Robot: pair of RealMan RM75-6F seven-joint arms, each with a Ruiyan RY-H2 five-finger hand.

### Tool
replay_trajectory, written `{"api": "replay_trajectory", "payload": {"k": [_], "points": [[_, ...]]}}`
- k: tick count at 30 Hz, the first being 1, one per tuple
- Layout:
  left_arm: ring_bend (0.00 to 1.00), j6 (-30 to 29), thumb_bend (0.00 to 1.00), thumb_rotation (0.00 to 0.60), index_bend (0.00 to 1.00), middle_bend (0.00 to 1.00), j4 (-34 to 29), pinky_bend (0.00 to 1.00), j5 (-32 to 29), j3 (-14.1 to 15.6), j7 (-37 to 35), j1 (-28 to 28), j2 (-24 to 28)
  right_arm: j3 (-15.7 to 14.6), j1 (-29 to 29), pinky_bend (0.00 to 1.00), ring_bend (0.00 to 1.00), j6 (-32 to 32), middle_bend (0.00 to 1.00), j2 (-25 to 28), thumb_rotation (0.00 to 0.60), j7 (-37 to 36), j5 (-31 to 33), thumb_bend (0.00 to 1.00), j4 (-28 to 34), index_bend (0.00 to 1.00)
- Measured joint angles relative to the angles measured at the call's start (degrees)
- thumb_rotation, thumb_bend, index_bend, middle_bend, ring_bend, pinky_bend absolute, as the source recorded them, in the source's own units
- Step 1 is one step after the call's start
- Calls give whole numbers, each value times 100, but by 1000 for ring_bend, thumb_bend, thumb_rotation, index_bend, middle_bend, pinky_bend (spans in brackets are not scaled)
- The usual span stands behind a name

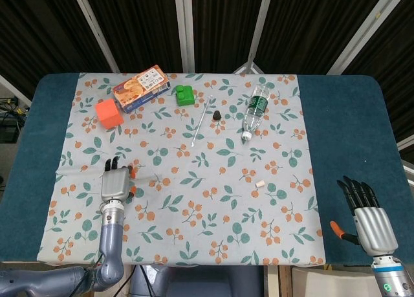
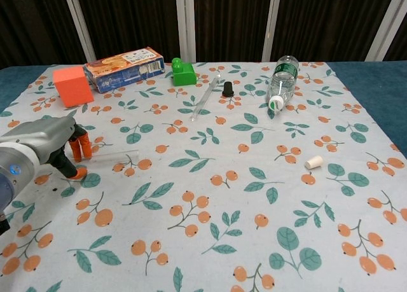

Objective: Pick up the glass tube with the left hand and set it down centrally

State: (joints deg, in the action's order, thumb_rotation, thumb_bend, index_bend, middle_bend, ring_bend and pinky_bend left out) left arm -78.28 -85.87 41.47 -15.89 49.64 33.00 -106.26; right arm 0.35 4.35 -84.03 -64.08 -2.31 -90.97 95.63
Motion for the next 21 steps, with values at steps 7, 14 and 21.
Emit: {"api": "replay_trajectory", "payload": {"k": [7, 14, 21], "points": [[64, -10, 476, 600, 492, 471, -39, 0, 15, 2, -38, 13, 9, -1, -2, 0, 0, 6, 0, -1, 600, -1, 16, 299, 5, 0], [77, -16, 568, 600, 507, 485, -126, 0, -38, -32, -19, 36, 51, 2, -6, 0, 0, 5, 0, -6, 600, 10, 35, 298, 22, 0], [78, -12, 661, 600, 520, 488, -230, 0, -34, -28, -63, 43, 119, -2, -11, 0, 0, 15, 0, 2, 600, 0, 51, 299, 29, 0]]}}
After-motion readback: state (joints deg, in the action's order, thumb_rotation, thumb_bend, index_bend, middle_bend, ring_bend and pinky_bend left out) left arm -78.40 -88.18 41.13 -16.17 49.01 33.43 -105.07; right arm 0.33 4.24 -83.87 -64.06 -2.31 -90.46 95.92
